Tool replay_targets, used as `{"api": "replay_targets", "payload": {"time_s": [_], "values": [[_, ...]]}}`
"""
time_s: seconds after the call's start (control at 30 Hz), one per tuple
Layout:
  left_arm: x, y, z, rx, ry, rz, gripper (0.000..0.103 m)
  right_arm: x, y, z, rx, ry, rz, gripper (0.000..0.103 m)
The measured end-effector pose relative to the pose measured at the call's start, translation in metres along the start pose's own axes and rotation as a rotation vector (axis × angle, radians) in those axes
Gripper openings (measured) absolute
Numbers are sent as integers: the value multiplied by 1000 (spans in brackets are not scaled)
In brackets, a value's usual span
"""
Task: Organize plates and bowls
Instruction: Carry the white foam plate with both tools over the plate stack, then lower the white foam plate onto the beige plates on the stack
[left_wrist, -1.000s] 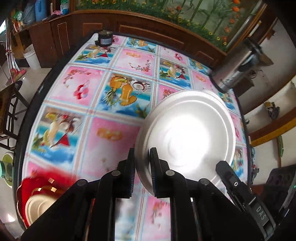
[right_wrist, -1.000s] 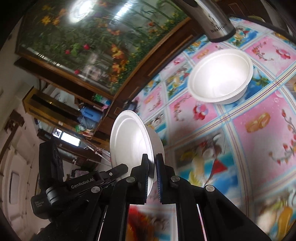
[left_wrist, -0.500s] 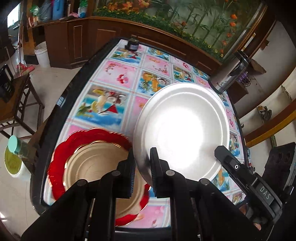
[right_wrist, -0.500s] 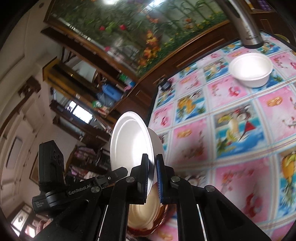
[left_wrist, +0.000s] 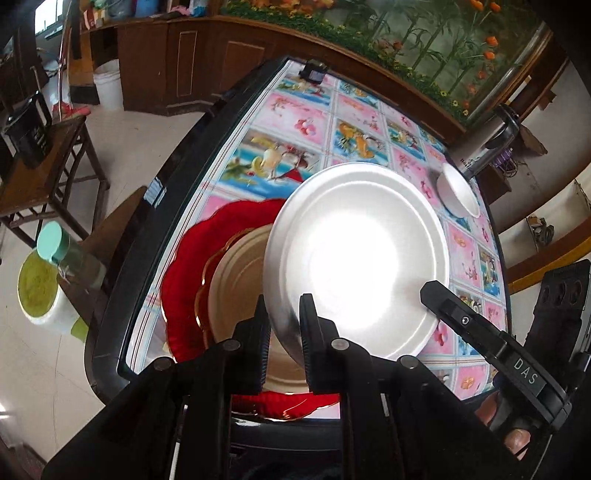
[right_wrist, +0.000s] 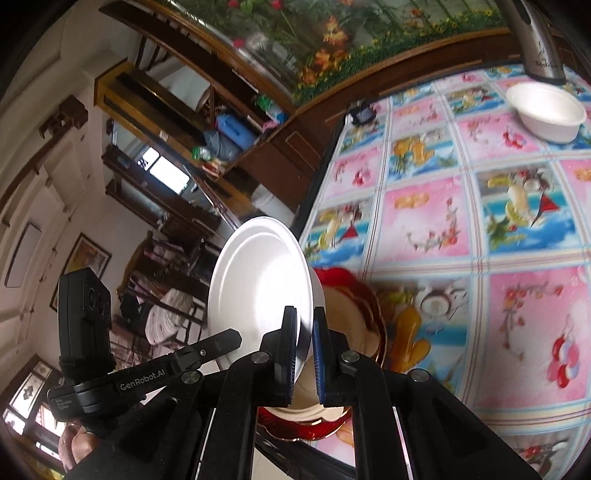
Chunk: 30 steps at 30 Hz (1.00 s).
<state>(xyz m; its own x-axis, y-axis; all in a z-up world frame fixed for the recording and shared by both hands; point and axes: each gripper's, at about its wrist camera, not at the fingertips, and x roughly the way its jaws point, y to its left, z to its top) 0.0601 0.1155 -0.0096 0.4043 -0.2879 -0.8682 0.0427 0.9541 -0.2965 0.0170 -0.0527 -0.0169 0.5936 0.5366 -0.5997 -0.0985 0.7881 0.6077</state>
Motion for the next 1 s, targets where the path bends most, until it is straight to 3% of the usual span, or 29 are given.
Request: {"api": "replay_targets", "payload": {"time_s": [0.47,0.77,1.0], "values": [[18,21,-16,-34,56,7,13,32,-10,-21,-10,93,-32,9],[20,18,-18,-13,58,34,13,41,-10,-26,-25,111,-61,12],[14,23,-17,-23,53,14,13,40,-6,-27,-64,112,-74,15]]}}
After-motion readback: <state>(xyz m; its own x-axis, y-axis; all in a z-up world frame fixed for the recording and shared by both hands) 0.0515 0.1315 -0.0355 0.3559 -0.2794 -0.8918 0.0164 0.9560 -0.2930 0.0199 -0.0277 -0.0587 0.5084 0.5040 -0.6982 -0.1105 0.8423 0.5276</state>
